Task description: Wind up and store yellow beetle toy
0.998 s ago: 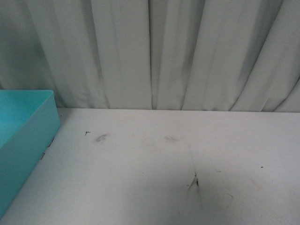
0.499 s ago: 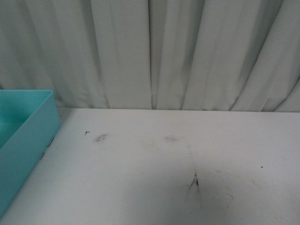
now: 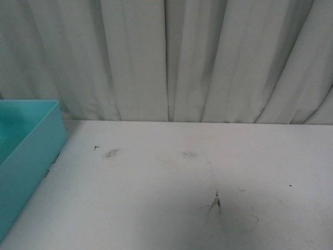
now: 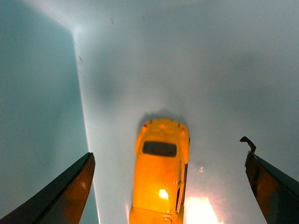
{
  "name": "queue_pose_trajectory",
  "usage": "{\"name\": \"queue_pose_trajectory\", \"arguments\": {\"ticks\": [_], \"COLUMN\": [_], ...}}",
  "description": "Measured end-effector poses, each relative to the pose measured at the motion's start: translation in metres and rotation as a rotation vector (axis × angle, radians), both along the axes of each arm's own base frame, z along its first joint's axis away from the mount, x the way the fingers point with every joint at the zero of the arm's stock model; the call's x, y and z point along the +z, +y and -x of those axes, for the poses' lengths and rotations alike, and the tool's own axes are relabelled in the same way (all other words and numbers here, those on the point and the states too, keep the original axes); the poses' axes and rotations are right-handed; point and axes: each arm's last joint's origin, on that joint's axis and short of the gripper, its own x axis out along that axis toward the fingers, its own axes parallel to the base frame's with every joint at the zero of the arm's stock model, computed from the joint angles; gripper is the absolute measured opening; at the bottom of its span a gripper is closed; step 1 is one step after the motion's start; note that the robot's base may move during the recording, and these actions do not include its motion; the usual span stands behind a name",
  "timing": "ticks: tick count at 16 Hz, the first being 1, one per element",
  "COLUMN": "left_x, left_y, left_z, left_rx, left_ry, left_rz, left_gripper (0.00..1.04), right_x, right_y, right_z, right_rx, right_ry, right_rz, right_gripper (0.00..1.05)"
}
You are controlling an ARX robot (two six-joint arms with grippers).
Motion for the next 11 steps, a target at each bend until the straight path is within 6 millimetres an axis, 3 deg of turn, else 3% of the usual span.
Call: {"name": "queue_pose_trajectory", "arguments": {"ticks": [3,5,6,8,9,11], "left_x": [0.072,0.109,0.119,0.129,0.127,0.107], "left_y": [0.003,-0.005,-0.011,-0.039,-0.059,-0.082], "left_z": [0.009,0.031,0.043,0.079,0.102,0.129], "left_rx": [-0.006,-0.019,-0.017,-0.045,-0.06,-0.058], "left_ry": [-0.301,-0.439,-0.491,-0.878,-1.014,-1.082], "left_rz": [0.073,0.098,0.108,0.154,0.19,0.232], "left_gripper": [0.98,0.98,0.98,0.79,0.67,0.43], "right_x": [0.0,0.0,0.0,0.0,0.0,0.0], "right_y": [0.0,0.0,0.0,0.0,0.0,0.0], "right_z": [0.0,0.0,0.0,0.0,0.0,0.0], "right_rx": [0.0,0.0,0.0,0.001,0.001,0.0], "right_ry": [0.0,0.0,0.0,0.0,0.0,0.0], "right_rz": [0.0,0.0,0.0,0.0,0.0,0.0], "right_gripper": [0.98,0.98,0.98,0.98,0.98,0.98]}}
